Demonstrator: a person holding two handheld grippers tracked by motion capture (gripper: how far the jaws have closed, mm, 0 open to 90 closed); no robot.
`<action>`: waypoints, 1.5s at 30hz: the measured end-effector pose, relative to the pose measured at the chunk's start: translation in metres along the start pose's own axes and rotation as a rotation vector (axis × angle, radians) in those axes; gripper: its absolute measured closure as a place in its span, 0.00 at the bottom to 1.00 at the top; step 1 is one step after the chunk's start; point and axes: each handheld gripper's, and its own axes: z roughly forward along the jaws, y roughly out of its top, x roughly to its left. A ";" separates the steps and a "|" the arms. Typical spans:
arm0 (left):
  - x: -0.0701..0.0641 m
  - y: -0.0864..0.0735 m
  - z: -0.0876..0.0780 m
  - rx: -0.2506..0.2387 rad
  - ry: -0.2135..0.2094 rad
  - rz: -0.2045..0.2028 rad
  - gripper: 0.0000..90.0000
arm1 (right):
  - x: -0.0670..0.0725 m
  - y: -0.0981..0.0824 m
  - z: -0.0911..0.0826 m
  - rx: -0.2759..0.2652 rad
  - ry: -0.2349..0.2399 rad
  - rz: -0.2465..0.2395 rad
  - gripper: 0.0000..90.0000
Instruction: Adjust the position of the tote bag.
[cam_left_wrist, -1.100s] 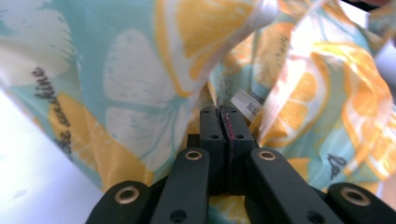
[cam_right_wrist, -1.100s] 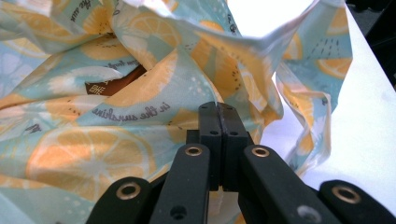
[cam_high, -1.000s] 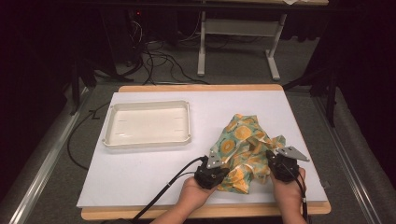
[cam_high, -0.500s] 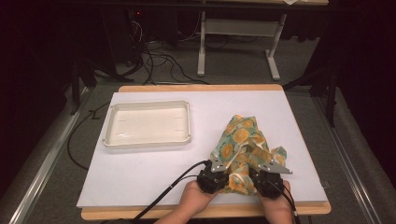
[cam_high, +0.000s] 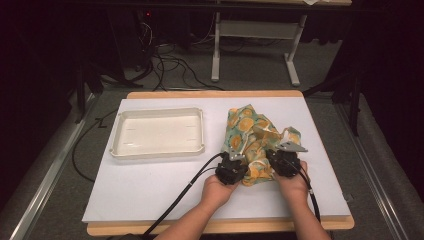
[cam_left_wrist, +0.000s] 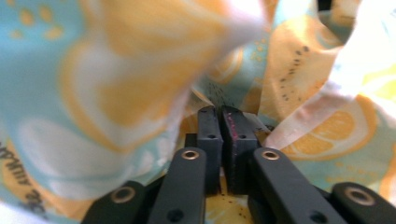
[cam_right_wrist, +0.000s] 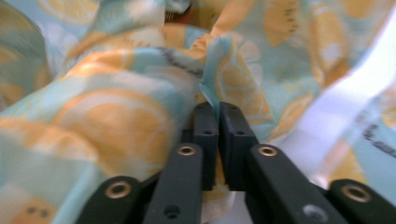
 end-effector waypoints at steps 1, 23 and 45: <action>0.000 -0.003 -0.007 -0.024 -0.013 -0.003 0.92 | -0.001 -0.001 -0.007 -0.016 -0.004 0.004 0.87; -0.018 -0.021 -0.025 -0.067 -0.057 0.066 0.68 | 0.043 -0.005 -0.035 -0.048 0.028 0.049 0.85; -0.025 0.017 -0.030 -0.147 0.021 0.083 0.59 | 0.044 -0.062 -0.054 0.113 0.075 0.012 0.99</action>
